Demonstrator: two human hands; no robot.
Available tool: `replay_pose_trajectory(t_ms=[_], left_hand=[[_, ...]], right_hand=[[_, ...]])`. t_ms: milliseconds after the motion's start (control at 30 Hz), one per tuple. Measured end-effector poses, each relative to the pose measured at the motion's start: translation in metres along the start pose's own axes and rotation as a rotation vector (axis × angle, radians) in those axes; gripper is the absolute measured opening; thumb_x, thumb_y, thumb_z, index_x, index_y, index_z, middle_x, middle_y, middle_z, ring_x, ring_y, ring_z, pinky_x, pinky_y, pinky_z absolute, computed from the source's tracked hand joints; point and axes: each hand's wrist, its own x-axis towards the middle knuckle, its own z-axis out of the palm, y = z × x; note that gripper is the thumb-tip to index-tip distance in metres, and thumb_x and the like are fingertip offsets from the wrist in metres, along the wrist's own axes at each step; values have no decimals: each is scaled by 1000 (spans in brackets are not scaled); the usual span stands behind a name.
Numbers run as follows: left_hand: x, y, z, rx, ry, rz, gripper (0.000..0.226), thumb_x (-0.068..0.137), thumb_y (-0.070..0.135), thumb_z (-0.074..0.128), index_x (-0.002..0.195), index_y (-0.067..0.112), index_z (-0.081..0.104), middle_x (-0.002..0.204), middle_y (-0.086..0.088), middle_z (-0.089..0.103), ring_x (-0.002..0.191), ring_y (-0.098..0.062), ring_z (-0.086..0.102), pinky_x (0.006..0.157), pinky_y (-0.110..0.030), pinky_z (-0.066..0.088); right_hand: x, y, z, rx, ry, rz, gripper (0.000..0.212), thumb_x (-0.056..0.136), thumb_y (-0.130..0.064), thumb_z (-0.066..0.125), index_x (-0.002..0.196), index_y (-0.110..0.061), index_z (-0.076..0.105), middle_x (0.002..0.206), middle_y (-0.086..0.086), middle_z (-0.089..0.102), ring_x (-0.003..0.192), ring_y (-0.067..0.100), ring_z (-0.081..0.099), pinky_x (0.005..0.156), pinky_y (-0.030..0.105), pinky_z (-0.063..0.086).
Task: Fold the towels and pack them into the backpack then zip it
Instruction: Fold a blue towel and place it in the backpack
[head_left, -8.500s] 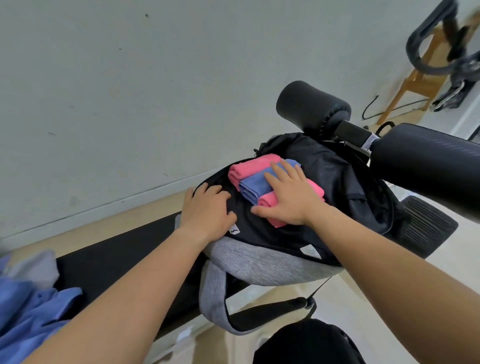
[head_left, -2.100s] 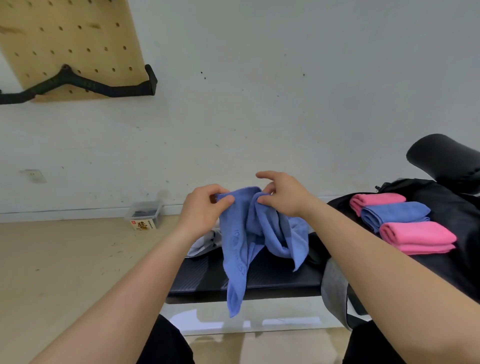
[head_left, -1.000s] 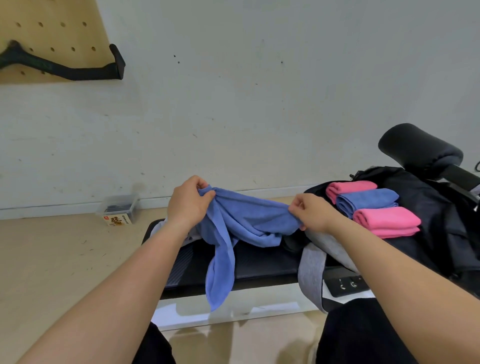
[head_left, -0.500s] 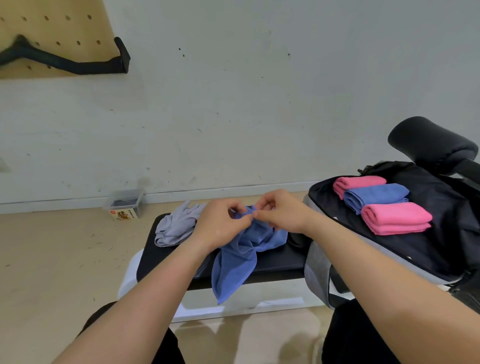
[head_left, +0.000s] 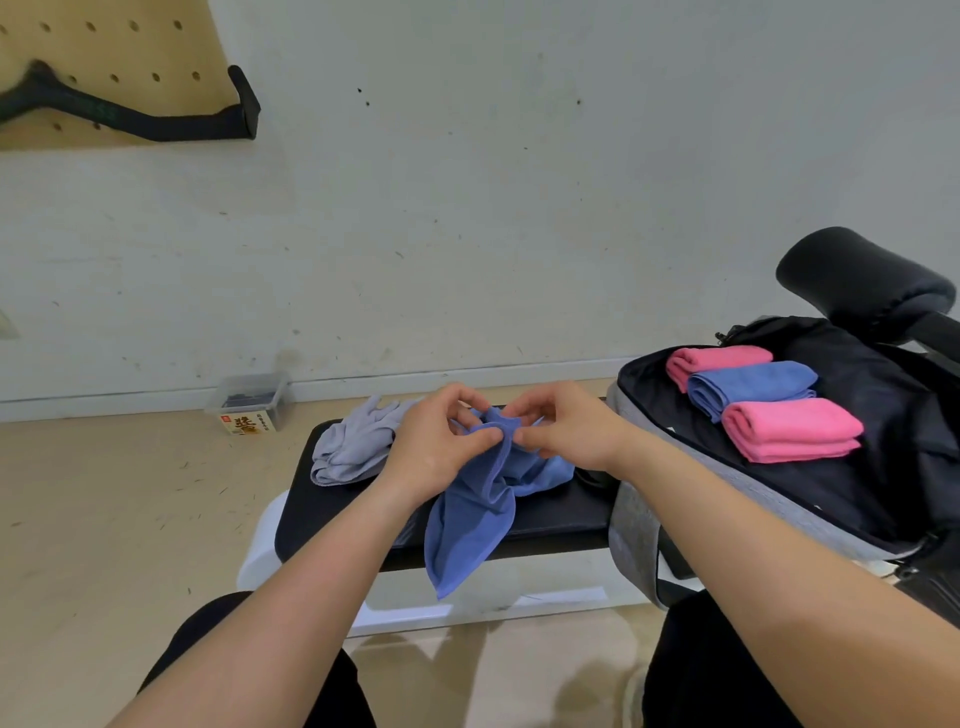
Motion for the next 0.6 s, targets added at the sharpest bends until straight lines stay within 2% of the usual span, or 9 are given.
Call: replay_pose_trajectory(t_ms=[133,300,400,500,600], left_hand=[[-2,2,4,6,3,37,11,79,28,80,76,31,70,75,12,70,70,-4,60,68,-26,53],[-4,9,7,-27,16,35,13,80,31,81,74,28,69,72,15,68,67,1,57,62,-15,46],[-5,9,9,-7,46,20,13,80,32,80,75,28,69,74,10,69,67,0,58,62,-15,46],[-4,10,9,-9,54,-16,17,78,38,81,76,27,68,74,10,68,66,0,57,60,-14,46],[-4,10,7,26,59,6,17,78,38,79,74,27,67,71,13,65,62,1,54,58,-14,44]], right_hand=[[0,4,-1,-60,20,-29,17,85,-9,70,100,-15,75,96,3,74,91,19,67,84,32,54],[-4,2,-1,-56,6,-38,18,86,-8,69,98,-18,77,87,-14,73,84,1,63,77,17,49],[-7,1,0,-35,4,-35,18,86,-7,69,101,-15,76,79,-25,70,78,-4,62,76,16,48],[-10,-2,0,27,26,-23,14,84,-17,76,98,-17,76,82,-18,71,78,-5,63,74,13,48],[-9,-5,0,-29,61,-46,10,86,-19,73,95,-14,76,88,0,74,80,5,61,80,28,52]])
